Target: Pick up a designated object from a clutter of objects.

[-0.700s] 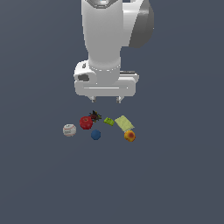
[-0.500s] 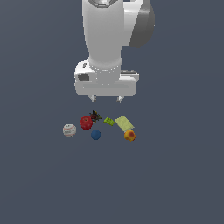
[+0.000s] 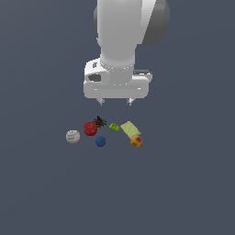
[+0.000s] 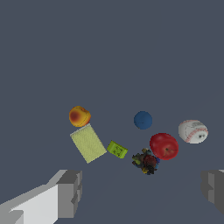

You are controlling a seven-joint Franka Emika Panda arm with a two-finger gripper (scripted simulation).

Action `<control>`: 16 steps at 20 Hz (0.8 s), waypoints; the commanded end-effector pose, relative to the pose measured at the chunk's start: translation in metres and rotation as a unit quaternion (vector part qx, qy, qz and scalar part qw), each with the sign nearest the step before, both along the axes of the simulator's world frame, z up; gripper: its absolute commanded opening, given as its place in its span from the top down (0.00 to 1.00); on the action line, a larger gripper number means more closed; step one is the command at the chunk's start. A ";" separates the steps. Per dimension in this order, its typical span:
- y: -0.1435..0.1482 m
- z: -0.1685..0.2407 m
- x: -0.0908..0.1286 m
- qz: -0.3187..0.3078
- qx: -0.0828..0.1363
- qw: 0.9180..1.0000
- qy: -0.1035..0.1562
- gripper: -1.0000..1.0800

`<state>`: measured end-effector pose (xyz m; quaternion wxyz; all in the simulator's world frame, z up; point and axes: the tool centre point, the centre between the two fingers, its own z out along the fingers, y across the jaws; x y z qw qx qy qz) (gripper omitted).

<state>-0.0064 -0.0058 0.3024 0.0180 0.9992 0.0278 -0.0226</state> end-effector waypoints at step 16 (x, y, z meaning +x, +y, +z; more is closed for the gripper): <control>-0.035 -0.052 0.000 0.046 0.012 0.999 -0.003 0.04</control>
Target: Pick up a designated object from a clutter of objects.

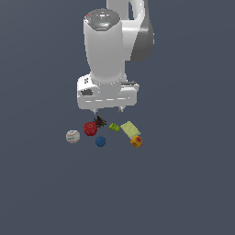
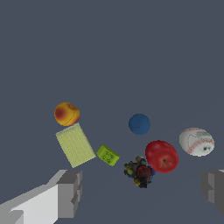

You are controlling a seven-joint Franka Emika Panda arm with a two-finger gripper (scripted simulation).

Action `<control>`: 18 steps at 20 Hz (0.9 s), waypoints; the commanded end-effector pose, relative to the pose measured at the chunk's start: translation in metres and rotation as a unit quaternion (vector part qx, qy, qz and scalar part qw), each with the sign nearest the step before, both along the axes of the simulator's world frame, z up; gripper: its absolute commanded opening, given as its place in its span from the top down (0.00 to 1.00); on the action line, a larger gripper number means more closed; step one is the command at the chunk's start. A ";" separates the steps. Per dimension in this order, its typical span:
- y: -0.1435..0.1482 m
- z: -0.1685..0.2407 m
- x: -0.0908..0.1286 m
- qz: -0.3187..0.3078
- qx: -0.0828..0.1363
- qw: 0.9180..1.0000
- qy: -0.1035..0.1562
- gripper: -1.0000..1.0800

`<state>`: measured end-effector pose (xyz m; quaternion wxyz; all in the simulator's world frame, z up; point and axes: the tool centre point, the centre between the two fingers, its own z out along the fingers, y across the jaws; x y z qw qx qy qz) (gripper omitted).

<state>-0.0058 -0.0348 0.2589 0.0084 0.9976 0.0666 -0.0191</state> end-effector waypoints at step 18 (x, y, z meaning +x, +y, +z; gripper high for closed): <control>-0.094 -0.130 -0.039 0.114 0.014 0.993 -0.014 0.04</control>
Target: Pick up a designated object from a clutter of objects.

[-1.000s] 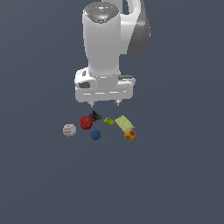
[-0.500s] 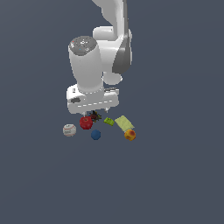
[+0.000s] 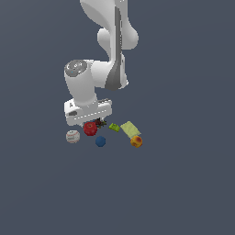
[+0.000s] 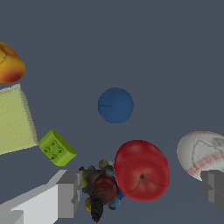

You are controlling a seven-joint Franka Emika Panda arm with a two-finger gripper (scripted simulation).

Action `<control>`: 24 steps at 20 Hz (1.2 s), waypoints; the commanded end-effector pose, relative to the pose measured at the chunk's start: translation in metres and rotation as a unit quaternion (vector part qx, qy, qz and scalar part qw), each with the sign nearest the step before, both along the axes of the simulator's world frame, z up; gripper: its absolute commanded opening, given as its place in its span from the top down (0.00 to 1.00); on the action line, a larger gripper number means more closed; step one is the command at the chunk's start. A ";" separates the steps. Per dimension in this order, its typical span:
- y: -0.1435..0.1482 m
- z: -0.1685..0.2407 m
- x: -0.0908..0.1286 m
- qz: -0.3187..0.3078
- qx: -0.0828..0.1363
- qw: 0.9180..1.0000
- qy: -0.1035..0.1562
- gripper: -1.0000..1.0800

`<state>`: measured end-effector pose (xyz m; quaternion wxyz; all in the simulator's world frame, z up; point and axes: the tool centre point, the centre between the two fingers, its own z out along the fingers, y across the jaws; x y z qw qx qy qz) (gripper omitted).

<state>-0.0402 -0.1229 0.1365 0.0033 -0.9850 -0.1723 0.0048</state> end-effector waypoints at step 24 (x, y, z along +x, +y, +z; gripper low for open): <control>-0.030 -0.063 -0.026 0.038 -0.002 0.999 -0.005 0.04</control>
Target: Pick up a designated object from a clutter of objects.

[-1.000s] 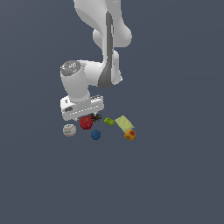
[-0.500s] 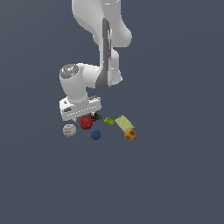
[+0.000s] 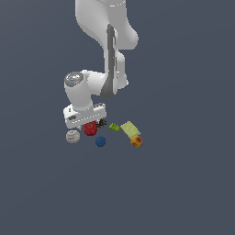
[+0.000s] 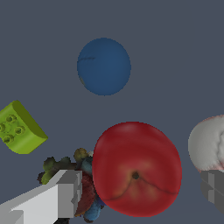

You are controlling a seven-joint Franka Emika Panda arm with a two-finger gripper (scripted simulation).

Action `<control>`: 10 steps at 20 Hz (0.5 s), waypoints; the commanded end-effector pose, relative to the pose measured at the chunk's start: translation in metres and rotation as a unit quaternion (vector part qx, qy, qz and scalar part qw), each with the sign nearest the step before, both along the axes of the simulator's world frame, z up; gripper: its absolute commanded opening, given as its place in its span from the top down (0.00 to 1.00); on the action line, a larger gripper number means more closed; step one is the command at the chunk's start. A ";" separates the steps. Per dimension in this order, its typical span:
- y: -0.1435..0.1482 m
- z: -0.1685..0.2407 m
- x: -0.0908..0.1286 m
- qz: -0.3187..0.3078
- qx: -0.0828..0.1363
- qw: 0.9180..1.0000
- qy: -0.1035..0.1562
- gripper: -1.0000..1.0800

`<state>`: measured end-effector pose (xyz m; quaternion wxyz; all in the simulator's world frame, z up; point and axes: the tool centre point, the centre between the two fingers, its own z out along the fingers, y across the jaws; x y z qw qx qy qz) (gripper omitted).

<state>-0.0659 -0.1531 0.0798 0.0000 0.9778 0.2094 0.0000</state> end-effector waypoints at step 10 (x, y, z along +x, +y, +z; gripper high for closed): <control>0.000 -0.034 -0.001 0.001 0.000 1.000 0.000 0.04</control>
